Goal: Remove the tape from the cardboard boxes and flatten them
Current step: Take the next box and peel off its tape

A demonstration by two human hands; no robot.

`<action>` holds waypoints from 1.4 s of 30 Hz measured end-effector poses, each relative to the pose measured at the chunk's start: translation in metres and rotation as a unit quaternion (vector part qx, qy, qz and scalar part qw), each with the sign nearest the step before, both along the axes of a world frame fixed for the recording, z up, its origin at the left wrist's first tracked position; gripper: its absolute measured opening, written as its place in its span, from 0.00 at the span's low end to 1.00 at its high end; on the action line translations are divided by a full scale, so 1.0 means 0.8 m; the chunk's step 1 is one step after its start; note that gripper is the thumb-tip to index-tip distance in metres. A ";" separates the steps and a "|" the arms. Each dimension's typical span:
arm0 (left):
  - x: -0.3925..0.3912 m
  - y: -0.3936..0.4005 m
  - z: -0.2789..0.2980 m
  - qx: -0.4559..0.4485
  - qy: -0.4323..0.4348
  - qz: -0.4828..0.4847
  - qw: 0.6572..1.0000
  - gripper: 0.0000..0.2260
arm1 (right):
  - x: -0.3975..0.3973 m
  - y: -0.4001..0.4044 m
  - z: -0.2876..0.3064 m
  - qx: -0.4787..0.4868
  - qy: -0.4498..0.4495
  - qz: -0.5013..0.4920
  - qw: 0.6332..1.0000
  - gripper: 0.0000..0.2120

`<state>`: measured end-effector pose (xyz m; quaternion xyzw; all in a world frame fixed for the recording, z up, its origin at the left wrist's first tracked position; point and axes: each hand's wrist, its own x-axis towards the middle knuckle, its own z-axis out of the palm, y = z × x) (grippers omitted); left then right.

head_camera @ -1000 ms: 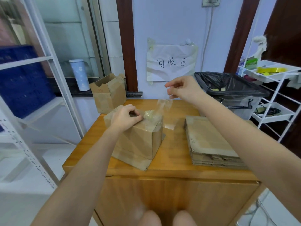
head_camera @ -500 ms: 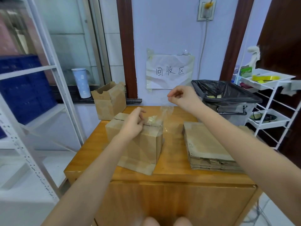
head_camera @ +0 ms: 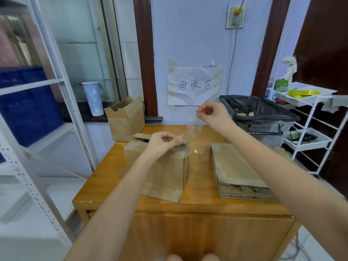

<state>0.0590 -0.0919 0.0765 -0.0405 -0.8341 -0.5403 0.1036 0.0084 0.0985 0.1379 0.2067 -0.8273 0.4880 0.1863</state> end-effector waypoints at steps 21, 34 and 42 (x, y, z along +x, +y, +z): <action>-0.001 -0.017 -0.011 0.004 0.062 -0.060 0.996 0.09 | -0.033 -0.041 -0.037 0.088 -0.092 0.016 0.992 0.09; 0.006 -0.014 -0.014 0.072 0.090 -0.048 0.992 0.13 | -0.013 -0.031 -0.031 0.155 -0.140 0.121 0.970 0.04; 0.008 -0.021 -0.014 0.093 0.078 -0.040 0.992 0.11 | 0.007 -0.006 -0.029 0.060 -0.129 0.141 0.980 0.08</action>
